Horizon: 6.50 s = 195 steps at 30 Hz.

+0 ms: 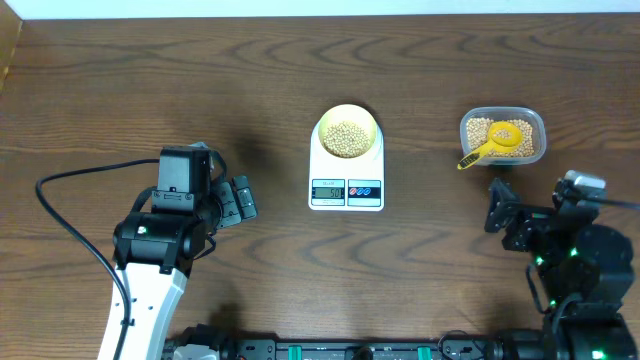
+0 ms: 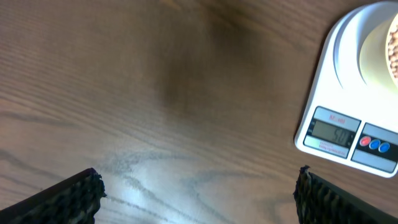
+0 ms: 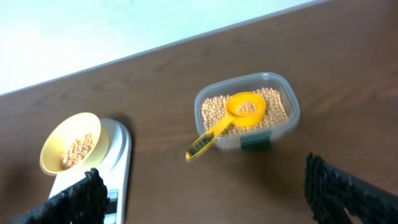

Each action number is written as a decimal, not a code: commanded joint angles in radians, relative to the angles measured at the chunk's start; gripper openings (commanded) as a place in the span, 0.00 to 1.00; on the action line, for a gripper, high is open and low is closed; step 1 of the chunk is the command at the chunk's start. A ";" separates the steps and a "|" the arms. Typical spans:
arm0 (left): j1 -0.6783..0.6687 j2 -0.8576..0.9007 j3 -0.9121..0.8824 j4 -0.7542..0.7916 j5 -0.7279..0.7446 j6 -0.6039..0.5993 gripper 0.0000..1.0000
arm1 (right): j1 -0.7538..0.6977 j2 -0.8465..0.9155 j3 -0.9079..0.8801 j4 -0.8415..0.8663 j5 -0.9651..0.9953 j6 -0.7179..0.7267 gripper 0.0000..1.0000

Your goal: Scoop item into bowl and weigh 50g on scale

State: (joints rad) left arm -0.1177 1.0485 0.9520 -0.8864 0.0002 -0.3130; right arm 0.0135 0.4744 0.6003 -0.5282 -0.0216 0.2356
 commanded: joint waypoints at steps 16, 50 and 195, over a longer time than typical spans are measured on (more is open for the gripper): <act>0.006 0.003 -0.001 -0.003 -0.009 0.009 1.00 | 0.007 -0.372 -0.467 0.339 0.053 -0.062 0.99; 0.006 0.003 -0.001 -0.003 -0.009 0.009 1.00 | 0.007 -0.470 -0.595 0.453 0.045 -0.304 0.99; 0.024 -0.607 -0.141 0.134 -0.125 0.059 1.00 | 0.007 -0.469 -0.595 0.454 0.045 -0.304 0.99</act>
State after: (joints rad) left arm -0.1135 0.4847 0.8696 -0.7738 -0.1043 -0.2855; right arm 0.0135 0.0120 0.0082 -0.0708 0.0189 -0.0563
